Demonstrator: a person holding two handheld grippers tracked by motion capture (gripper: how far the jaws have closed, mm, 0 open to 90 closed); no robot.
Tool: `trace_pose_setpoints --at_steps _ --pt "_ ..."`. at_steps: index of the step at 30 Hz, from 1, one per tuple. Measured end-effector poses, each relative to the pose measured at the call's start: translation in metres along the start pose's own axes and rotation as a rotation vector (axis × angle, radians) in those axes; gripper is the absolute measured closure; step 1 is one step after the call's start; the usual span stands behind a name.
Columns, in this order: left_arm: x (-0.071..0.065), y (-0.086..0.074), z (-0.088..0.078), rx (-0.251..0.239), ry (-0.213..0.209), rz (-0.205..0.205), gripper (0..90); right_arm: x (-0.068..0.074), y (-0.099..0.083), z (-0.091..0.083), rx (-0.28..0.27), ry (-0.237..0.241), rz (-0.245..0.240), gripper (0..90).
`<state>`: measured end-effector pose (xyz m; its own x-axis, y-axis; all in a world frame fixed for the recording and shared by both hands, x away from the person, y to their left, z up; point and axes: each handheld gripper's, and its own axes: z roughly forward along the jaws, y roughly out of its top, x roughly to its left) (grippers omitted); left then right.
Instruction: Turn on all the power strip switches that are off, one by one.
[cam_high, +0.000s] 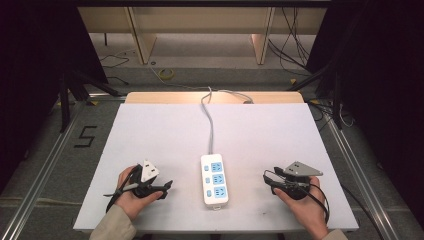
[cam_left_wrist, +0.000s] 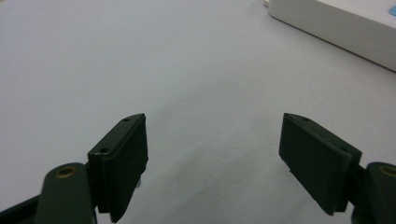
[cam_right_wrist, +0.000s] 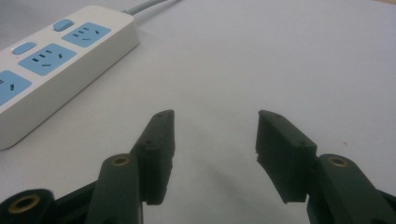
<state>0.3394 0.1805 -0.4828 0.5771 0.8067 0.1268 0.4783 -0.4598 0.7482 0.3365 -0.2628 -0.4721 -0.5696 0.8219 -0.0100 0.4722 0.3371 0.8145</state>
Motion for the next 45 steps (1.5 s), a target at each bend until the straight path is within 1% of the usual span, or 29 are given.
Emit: trace_pose_setpoints --at_steps 3,8,9,10,15,18,20,24,27,37,40,45 --pt "0.000 0.000 0.000 0.001 0.003 0.002 23.9 0.000 0.000 -0.001 0.002 -0.003 -0.007 49.6" --pt "0.000 0.000 -0.001 0.001 0.012 0.009 24.3 0.002 0.003 -0.006 0.001 0.007 -0.021 56.6" --pt "0.000 0.000 -0.001 0.001 0.012 0.009 24.3 0.002 0.003 -0.006 0.001 0.007 -0.021 56.6" --pt "0.000 0.000 -0.001 -0.002 0.012 0.008 24.4 0.003 0.004 -0.007 0.003 0.010 -0.028 61.9" --pt "0.001 0.000 0.000 -0.004 0.015 0.004 24.5 0.005 0.008 -0.008 0.027 0.012 -0.061 75.9" --pt "0.001 0.000 0.000 -0.002 0.016 0.006 24.6 0.006 0.010 -0.008 0.043 0.017 -0.103 84.1" --pt "0.001 0.000 0.000 0.000 0.016 0.009 24.6 0.007 0.011 -0.009 0.044 0.012 -0.120 89.2" --pt "0.001 0.000 0.000 -0.003 0.016 0.006 24.6 0.008 0.014 -0.011 0.060 0.018 -0.131 90.0" --pt "0.001 0.000 -0.001 -0.002 0.016 0.005 24.8 0.009 0.016 -0.012 0.067 0.028 -0.129 90.0" --pt "0.002 0.000 -0.001 -0.002 0.011 0.006 25.3 0.011 0.023 -0.011 0.066 0.050 -0.124 90.0" --pt "0.002 -0.001 -0.002 -0.001 0.010 0.008 25.4 0.012 0.027 -0.011 0.061 0.058 -0.114 90.0" --pt "0.003 -0.002 -0.002 -0.002 0.012 0.001 25.7 0.013 0.031 -0.011 0.062 0.067 -0.112 90.0"
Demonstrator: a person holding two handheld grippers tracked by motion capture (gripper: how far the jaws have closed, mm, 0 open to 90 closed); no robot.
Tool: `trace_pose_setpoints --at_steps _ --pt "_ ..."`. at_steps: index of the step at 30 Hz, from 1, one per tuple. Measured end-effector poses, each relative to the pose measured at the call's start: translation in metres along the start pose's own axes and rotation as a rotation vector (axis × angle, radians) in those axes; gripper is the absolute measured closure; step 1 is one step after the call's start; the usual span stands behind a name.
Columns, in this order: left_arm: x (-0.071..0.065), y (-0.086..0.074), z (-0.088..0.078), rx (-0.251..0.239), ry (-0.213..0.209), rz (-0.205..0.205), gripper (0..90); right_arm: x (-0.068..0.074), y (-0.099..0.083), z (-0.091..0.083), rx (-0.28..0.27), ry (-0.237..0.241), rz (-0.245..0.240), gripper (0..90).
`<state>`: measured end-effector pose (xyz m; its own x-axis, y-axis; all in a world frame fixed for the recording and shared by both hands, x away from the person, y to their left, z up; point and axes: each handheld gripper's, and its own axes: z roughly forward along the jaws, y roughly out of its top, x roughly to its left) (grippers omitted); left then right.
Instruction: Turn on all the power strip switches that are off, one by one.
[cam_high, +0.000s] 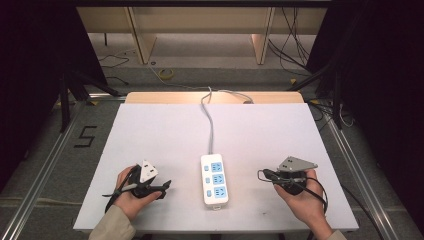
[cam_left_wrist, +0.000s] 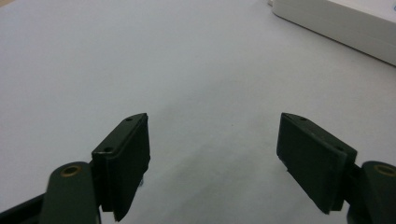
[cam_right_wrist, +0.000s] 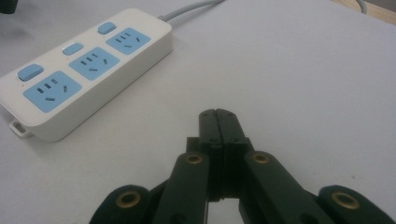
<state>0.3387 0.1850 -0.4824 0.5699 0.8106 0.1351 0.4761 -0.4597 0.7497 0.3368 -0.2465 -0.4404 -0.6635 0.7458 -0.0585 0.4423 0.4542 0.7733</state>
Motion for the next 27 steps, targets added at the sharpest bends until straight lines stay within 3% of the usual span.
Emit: trace_pose_setpoints --at_steps 27 --pt "0.000 0.000 0.001 0.004 0.002 0.001 25.7 0.012 0.023 0.011 0.036 0.055 -0.014 90.0"
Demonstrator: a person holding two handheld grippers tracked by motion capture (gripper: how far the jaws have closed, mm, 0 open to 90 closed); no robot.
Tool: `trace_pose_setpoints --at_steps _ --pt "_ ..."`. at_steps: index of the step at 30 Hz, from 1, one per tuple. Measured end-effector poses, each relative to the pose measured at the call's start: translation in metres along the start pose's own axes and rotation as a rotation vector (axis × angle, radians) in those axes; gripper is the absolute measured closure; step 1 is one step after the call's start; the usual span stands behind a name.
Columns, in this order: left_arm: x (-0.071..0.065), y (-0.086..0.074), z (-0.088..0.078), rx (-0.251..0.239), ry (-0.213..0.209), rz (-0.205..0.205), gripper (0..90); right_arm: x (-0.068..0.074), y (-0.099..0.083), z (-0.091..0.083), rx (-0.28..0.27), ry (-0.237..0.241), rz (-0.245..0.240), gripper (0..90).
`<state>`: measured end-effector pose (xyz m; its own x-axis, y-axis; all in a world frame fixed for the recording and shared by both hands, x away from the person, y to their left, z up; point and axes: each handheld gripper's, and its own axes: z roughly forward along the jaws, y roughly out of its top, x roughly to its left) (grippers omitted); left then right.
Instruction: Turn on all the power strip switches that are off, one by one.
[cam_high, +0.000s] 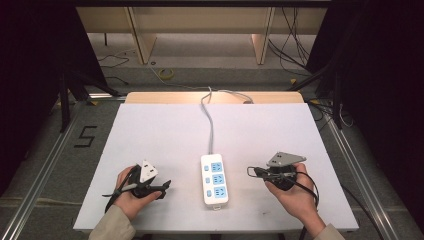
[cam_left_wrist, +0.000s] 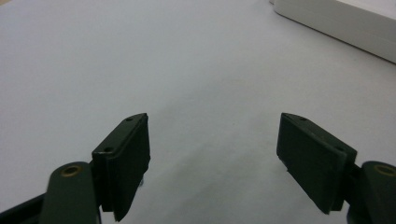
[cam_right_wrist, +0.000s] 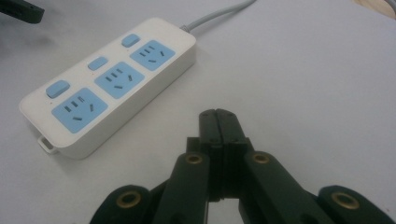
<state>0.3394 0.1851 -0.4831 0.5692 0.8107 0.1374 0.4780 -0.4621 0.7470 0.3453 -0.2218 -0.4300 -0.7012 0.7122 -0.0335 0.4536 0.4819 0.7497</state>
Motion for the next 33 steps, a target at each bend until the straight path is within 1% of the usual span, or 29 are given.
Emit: trace_pose_setpoints --at_steps 16,22,25,33 --pt "0.000 0.000 0.000 0.000 -0.001 0.002 25.7 0.004 0.010 0.007 0.033 0.022 -0.014 90.0" --pt "0.000 0.000 0.000 0.000 0.001 0.003 25.5 0.007 0.016 0.011 0.043 0.026 -0.026 90.0" --pt "0.000 0.000 0.000 -0.004 0.002 -0.003 25.4 0.008 0.019 0.012 0.048 0.031 -0.028 90.0" --pt "0.001 0.001 0.000 -0.002 0.000 0.003 25.5 0.011 0.027 0.016 0.055 0.038 -0.041 90.0"
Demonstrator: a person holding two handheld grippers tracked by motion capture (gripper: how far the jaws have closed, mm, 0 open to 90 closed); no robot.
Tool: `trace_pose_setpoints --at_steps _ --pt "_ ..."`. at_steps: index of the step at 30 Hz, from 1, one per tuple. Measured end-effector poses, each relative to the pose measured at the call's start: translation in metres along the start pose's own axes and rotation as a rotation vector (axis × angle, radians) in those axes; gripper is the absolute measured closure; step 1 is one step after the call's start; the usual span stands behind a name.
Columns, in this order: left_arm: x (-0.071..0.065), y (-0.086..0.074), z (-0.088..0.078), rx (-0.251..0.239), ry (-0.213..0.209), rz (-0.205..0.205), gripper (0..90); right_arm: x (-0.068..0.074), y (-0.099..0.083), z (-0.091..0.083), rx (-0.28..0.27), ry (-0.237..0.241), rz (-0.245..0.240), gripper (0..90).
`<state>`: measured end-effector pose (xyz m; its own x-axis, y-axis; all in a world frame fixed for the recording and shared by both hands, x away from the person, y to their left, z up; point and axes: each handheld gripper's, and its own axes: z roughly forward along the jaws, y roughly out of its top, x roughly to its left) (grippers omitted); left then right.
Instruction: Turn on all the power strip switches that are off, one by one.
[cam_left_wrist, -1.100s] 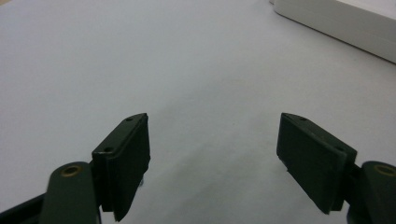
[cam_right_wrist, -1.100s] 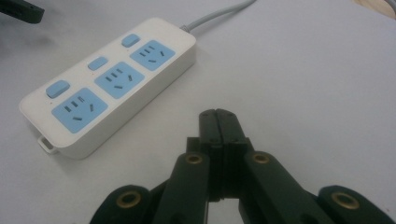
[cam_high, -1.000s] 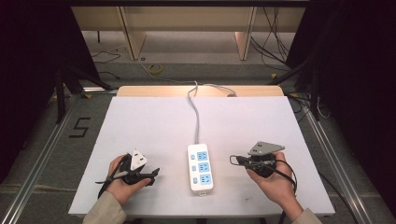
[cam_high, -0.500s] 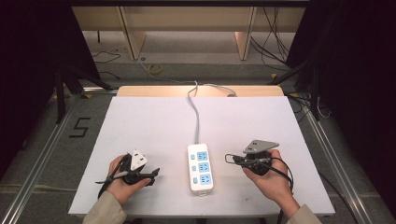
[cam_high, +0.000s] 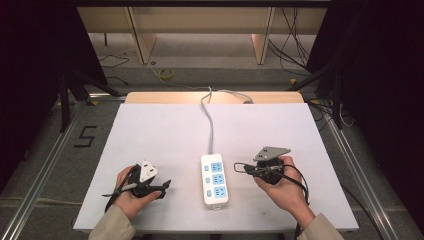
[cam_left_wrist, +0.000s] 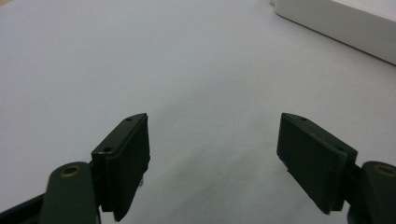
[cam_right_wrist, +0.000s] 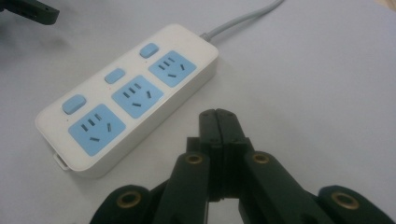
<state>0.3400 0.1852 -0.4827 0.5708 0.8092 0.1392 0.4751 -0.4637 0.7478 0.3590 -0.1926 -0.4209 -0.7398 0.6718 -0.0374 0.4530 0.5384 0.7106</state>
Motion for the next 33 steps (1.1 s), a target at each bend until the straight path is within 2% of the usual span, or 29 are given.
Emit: trace_pose_setpoints --at_steps 33 --pt "-0.001 0.000 0.000 -0.001 -0.003 0.001 25.4 0.007 0.024 0.014 0.018 0.023 -0.036 90.0"
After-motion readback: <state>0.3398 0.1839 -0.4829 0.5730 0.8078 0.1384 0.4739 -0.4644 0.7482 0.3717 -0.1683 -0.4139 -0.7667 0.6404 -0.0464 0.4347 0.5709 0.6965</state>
